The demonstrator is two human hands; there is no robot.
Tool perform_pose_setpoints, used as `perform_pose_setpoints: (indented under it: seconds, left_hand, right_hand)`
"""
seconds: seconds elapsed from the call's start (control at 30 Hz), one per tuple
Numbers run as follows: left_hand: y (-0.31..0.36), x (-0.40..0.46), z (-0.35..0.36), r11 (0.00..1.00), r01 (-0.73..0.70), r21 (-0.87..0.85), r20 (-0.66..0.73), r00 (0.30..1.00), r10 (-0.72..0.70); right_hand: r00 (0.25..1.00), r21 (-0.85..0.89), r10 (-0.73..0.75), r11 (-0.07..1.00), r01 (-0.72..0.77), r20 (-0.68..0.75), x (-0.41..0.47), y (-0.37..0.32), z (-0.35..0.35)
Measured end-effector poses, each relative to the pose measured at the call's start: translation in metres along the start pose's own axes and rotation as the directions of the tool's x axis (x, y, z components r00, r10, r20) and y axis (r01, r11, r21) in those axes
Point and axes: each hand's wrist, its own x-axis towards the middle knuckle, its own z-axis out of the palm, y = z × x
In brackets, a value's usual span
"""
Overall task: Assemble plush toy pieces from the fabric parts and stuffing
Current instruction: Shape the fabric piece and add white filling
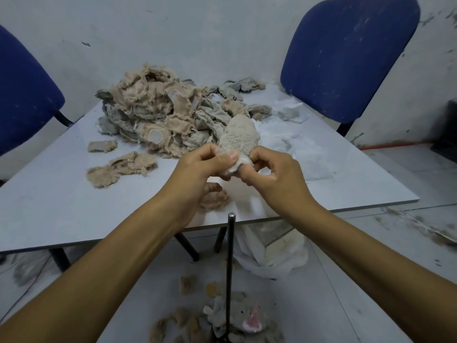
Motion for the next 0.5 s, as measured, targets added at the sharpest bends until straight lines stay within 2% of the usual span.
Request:
perform_pose_setpoints:
  seconds: [0.13, 0.2, 0.27, 0.4, 0.5]
  left_hand:
    - [0.008, -0.001, -0.005, 0.982, -0.114, 0.148, 0.023, 0.993, 0.111]
    - [0.009, -0.004, -0.01, 0.974, -0.124, 0.19, 0.033, 0.992, 0.12]
    - [0.008, -0.006, -0.011, 0.973, -0.119, 0.197, -0.016, 0.992, 0.125]
    - [0.003, -0.006, -0.006, 0.994, -0.097, 0.04, -0.16, 0.982, 0.102]
    - [-0.001, -0.003, 0.0, 0.998, -0.055, -0.021, -0.218, 0.975, 0.049]
  right_hand:
    - [0.999, 0.131, 0.043, 0.991, -0.04, -0.017, 0.004, 0.0, -0.001]
    - [0.996, 0.188, 0.079, 0.978, -0.086, 0.043, 0.004, 0.0, 0.0]
    - [0.981, 0.283, 0.123, 0.945, -0.161, 0.147, 0.004, 0.0, 0.0]
    - [0.938, 0.442, 0.128, 0.856, -0.269, 0.322, -0.001, -0.004, 0.001]
    - [0.944, 0.479, 0.168, 0.828, -0.291, 0.283, -0.005, -0.006, 0.008]
